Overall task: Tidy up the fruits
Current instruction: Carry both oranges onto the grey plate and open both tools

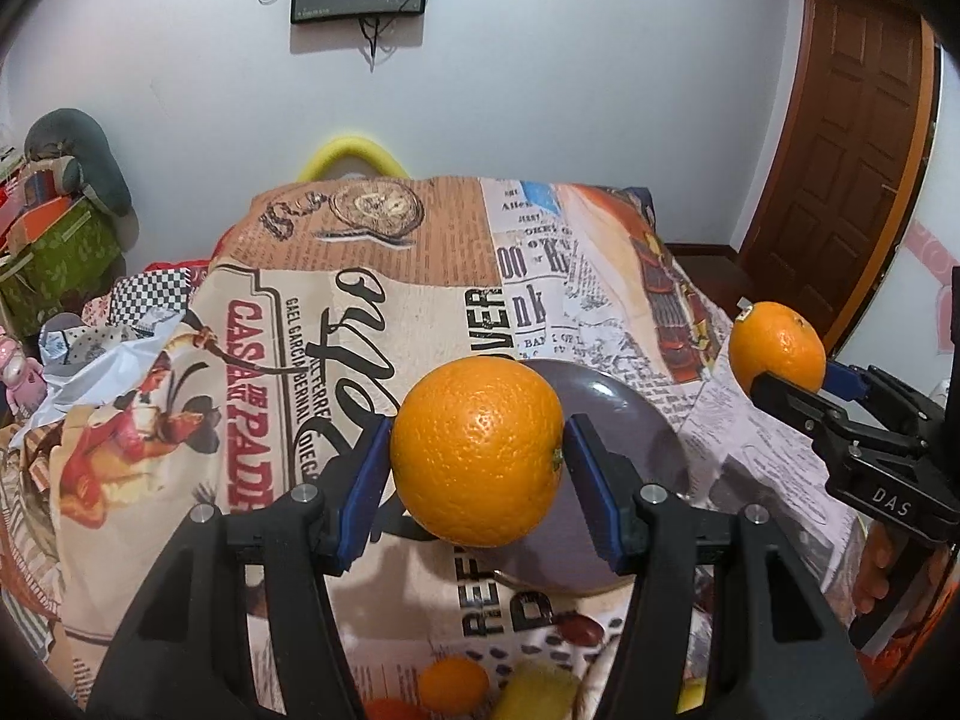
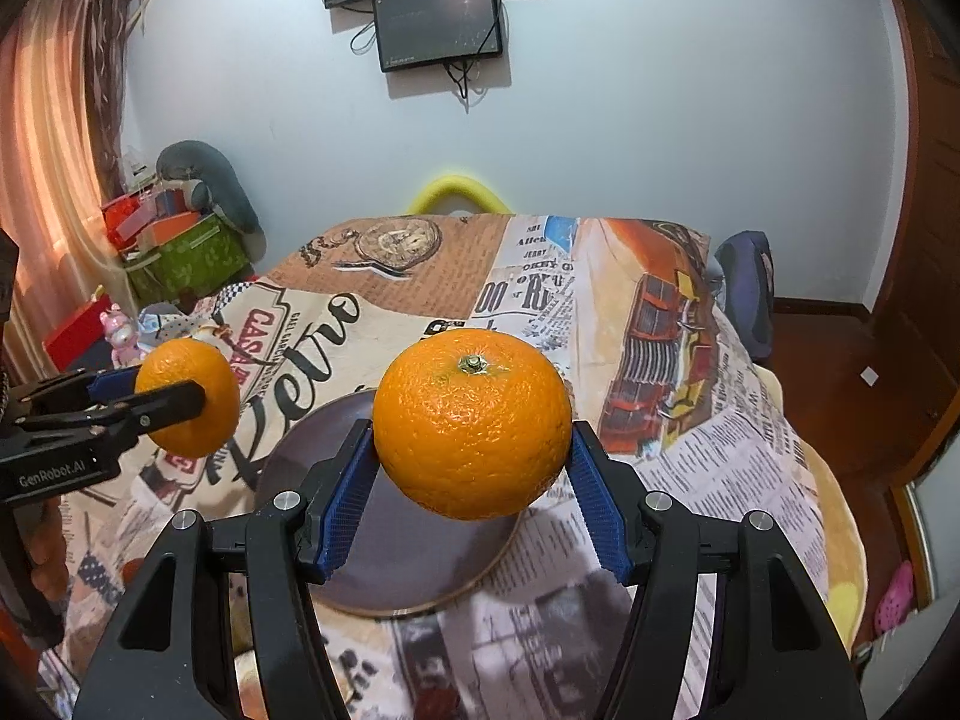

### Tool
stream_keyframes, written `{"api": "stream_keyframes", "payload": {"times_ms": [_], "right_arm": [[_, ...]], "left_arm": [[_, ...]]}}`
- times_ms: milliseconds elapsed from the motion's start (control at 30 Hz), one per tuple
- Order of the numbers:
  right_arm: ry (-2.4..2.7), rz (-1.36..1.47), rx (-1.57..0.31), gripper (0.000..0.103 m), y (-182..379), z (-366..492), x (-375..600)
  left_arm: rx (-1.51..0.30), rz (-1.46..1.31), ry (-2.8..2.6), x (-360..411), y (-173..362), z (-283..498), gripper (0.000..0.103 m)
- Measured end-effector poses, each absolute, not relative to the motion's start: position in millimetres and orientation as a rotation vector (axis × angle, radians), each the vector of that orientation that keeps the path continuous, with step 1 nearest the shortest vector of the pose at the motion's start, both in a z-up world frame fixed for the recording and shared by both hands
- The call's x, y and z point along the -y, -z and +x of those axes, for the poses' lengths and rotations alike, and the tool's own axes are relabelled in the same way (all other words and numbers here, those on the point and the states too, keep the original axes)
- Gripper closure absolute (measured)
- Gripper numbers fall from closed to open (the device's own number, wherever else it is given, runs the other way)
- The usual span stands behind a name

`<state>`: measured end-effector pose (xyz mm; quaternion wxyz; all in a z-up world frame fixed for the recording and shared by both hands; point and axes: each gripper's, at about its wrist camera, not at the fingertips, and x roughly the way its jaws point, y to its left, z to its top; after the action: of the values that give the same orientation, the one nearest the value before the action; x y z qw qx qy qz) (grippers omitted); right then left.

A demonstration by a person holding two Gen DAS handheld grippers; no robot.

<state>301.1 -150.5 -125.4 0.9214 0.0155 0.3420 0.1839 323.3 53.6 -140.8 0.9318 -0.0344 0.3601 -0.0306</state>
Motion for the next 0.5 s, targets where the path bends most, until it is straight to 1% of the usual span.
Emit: {"api": "stream_keyframes", "payload": {"times_ms": [500], "right_arm": [[-0.402, -0.059, -0.799, 0.043, 162, 343, 127]], "left_arm": [[-0.847, -0.04, 0.075, -52, 172, 384, 0.045]]}}
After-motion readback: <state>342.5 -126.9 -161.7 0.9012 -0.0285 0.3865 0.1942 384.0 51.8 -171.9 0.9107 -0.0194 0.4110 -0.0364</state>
